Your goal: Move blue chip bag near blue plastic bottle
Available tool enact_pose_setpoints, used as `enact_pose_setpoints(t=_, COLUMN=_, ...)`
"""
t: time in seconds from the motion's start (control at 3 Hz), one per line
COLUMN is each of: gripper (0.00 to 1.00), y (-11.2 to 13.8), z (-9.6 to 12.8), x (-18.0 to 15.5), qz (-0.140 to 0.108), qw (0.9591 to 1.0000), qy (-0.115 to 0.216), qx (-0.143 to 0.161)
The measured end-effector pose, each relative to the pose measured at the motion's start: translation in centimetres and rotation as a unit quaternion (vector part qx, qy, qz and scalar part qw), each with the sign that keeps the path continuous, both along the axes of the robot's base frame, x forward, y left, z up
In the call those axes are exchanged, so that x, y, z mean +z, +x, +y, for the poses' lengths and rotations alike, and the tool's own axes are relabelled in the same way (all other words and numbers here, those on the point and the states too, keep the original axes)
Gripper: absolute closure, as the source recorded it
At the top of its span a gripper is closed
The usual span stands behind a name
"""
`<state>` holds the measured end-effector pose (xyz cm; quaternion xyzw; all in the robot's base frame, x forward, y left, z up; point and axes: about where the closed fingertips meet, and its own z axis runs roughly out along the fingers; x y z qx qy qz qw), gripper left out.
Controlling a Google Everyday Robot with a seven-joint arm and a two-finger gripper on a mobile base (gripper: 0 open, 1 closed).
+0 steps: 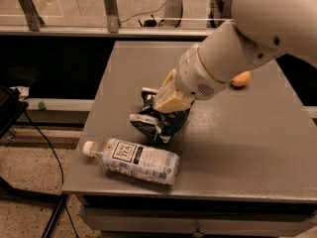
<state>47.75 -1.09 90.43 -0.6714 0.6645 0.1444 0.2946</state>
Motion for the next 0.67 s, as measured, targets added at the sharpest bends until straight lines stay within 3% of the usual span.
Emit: enact_pose_setpoints(t=0.67, gripper=0.13, y=-0.18, z=0.29, x=0.08, qz=-0.001, qw=1.0000, qy=-0.001, qx=0.003)
